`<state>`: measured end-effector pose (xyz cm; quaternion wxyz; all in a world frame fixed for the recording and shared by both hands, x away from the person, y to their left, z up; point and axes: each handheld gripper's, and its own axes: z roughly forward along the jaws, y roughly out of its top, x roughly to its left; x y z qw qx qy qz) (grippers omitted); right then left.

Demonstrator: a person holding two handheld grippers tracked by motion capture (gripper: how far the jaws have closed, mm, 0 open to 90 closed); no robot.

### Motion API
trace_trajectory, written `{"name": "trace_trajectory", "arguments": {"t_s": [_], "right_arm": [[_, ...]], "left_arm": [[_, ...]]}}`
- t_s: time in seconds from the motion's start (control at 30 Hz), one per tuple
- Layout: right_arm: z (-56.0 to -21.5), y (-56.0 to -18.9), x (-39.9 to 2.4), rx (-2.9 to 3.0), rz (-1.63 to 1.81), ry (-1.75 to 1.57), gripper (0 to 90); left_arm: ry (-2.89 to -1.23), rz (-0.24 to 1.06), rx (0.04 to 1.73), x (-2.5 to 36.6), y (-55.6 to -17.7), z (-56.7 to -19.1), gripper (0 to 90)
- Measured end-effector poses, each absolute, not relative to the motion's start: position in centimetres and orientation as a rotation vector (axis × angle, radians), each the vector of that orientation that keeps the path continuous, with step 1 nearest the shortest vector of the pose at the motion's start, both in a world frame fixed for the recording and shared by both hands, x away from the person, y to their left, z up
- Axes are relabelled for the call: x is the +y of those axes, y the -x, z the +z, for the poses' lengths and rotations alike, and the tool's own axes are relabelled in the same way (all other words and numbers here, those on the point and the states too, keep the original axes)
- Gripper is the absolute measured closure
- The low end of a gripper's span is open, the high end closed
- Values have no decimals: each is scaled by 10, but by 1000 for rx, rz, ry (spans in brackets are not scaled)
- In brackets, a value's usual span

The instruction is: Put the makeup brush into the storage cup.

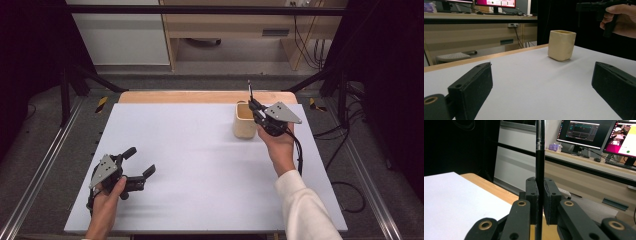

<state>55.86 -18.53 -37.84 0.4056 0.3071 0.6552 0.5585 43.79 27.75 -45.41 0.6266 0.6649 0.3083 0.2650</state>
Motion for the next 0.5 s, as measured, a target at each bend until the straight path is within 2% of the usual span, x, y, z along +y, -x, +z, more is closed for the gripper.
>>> {"name": "trace_trajectory", "arguments": {"t_s": [0.5], "right_arm": [[-385, -580, -189, 1647, 1387, -814, 838]], "left_arm": [[-1522, 596, 704, 277, -438, -454, 31]]}}
